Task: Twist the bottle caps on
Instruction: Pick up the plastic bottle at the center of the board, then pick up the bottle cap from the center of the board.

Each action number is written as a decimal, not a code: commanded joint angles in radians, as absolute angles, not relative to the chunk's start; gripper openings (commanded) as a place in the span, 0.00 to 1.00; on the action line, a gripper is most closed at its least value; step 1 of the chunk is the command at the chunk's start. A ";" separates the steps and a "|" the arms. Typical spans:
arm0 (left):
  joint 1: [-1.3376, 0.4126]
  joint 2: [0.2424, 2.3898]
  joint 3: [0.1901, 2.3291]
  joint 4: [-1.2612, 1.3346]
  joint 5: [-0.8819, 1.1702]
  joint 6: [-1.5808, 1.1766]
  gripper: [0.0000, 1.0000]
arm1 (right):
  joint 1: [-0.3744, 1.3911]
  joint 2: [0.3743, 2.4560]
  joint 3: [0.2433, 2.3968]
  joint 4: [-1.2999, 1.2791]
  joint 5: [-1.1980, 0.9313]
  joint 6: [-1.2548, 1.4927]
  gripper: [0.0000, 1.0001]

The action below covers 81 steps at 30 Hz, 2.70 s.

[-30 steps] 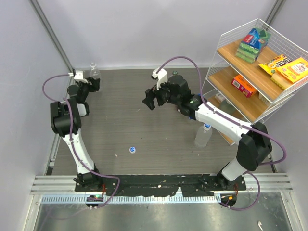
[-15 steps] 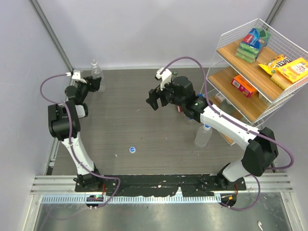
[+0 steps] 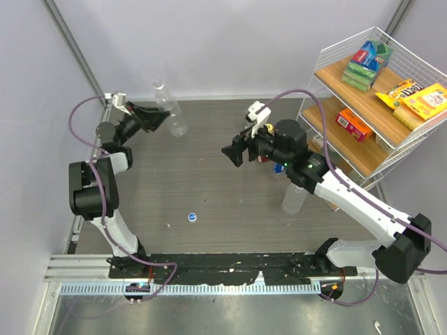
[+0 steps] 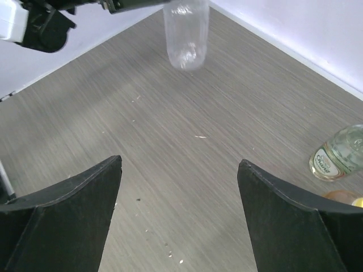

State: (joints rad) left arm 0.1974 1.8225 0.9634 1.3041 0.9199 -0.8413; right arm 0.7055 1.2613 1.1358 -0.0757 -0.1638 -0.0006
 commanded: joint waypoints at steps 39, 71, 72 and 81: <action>-0.377 0.514 0.638 -0.368 -0.368 -0.555 0.00 | 1.186 1.553 0.992 -0.052 0.260 0.305 0.79; -0.377 0.537 0.655 -0.483 -0.456 -0.597 0.00 | 1.289 1.976 1.267 -0.052 0.354 0.302 0.53; -0.377 0.540 0.655 -0.483 -0.456 -0.597 0.00 | 1.289 1.979 1.269 -0.055 0.354 0.305 0.53; -0.377 0.546 0.653 -0.482 -0.454 -0.594 0.00 | 1.289 1.987 1.269 -0.063 0.353 0.328 0.46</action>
